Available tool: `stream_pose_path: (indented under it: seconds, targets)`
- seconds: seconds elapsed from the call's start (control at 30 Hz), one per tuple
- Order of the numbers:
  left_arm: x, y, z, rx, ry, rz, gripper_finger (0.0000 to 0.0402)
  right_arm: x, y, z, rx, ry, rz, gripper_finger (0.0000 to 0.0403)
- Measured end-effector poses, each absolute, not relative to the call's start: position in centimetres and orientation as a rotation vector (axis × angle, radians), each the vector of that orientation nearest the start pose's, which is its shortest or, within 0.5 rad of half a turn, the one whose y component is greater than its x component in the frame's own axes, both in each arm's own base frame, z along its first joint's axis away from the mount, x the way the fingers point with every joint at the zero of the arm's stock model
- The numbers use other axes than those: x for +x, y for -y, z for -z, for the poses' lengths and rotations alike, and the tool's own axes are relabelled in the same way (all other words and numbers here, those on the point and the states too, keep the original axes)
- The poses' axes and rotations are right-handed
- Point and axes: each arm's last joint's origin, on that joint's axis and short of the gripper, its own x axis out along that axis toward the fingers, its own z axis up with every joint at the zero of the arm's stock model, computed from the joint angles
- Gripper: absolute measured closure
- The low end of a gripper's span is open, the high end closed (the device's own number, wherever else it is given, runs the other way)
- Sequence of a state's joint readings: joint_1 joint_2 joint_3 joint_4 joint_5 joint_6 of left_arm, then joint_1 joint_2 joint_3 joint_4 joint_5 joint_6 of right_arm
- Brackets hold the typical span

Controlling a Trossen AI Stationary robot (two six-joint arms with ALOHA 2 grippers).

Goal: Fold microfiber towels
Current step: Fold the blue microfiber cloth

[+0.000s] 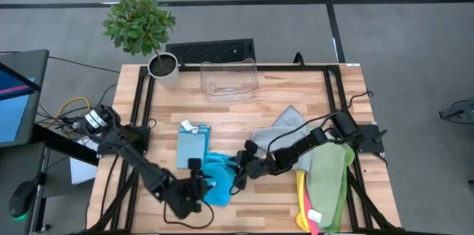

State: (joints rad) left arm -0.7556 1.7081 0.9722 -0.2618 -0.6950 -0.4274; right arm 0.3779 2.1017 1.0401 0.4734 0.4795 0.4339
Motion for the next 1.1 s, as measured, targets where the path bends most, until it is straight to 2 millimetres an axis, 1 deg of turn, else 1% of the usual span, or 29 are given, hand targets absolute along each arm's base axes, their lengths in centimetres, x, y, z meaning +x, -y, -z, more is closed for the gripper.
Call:
stream_pose_path:
  seconds: [0.07, 0.17, 0.27, 0.4, 0.47, 0.53, 0.7, 0.83, 0.93, 1.0, 1.1]
  targets:
    - [26.3, 20.1, -17.0, 0.277, -0.756, -0.044, 0.0226, 38.0, -13.6, -9.5, 0.18, -0.498, 0.212, 0.025]
    - [27.5, 18.2, -16.8, 0.333, -0.824, -0.003, 0.0202, 37.9, -13.6, -9.4, 0.177, -0.506, 0.212, 0.0249]
    - [28.4, 16.8, -16.6, 0.336, -0.875, 0.063, 0.0194, 37.9, -13.6, -9.4, 0.172, -0.516, 0.214, 0.0251]
    - [28.7, 16.0, -16.4, 0.297, -0.938, 0.16, 0.0197, 37.8, -13.6, -9.2, 0.164, -0.532, 0.217, 0.0257]
    - [28.6, 15.8, -16.3, 0.285, -0.977, 0.191, 0.0208, 37.7, -13.6, -9.1, 0.157, -0.547, 0.221, 0.026]
    - [28.5, 15.7, -16.2, 0.277, -0.991, 0.186, 0.0224, 37.7, -13.5, -9.0, 0.154, -0.553, 0.223, 0.0263]
    - [28.4, 15.9, -16.3, 0.252, -1.008, 0.184, 0.0285, 37.7, -13.5, -9.1, 0.155, -0.552, 0.223, 0.0266]
    - [28.3, 16.8, -17.6, 0.223, -1.054, 0.168, 0.0349, 37.7, -13.5, -9.1, 0.154, -0.551, 0.226, 0.0267]
    - [27.8, 18.0, -19.0, 0.203, -1.089, 0.156, 0.0391, 37.7, -13.4, -9.1, 0.154, -0.549, 0.23, 0.0267]
    - [27.3, 19.0, -19.6, 0.174, -1.093, 0.147, 0.0394, 37.7, -13.4, -9.1, 0.154, -0.55, 0.231, 0.0267]
    - [26.1, 20.4, -19.8, 0.146, -1.097, 0.111, 0.0393, 37.7, -13.4, -9.1, 0.154, -0.55, 0.231, 0.0267]
